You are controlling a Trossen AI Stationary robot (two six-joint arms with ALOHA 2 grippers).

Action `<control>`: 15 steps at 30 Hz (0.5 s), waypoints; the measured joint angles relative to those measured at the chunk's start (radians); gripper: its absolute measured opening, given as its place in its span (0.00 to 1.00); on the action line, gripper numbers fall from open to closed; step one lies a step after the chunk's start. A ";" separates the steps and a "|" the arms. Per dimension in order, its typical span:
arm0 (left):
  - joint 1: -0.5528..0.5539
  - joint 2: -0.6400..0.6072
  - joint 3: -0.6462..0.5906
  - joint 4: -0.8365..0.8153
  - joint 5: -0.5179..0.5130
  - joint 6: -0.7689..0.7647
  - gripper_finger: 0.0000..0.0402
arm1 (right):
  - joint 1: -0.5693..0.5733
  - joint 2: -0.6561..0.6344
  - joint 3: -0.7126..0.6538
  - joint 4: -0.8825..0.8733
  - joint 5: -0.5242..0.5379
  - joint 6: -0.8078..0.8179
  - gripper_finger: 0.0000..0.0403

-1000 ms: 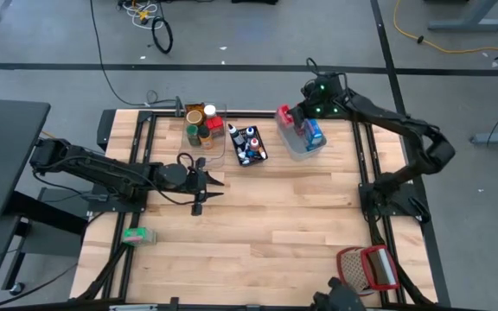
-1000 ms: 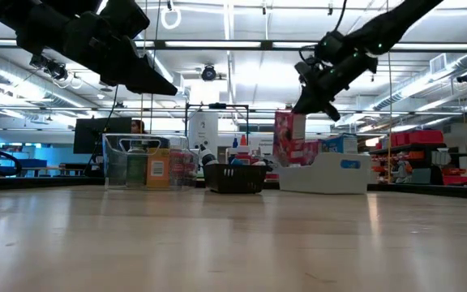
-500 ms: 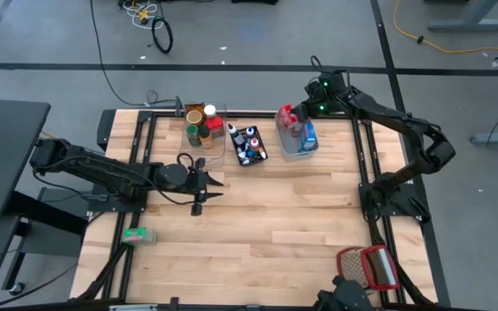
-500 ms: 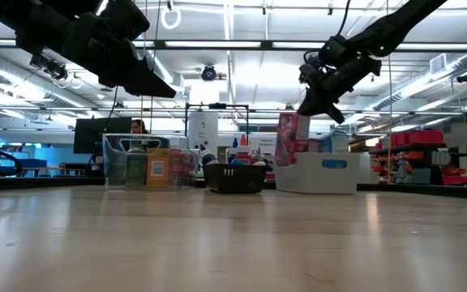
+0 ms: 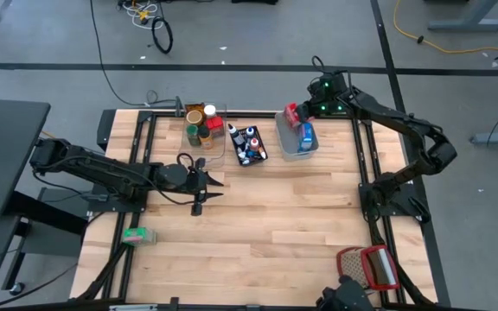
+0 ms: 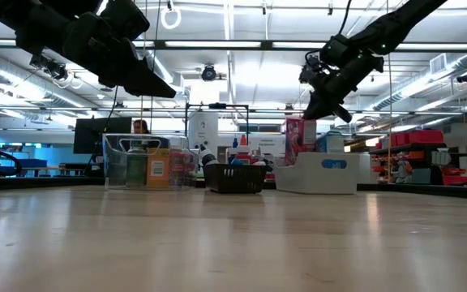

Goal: Pick & Place Kitchen Items
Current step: Put the red cereal box into the gray bin

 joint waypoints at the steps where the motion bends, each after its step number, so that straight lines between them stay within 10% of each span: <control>1: 0.000 0.000 0.000 0.000 0.000 0.000 0.35 | 0.000 0.000 0.000 -0.001 0.010 0.000 0.01; 15: 0.000 0.000 0.000 0.000 0.000 0.000 0.35 | 0.000 0.030 0.000 -0.035 0.087 0.008 0.05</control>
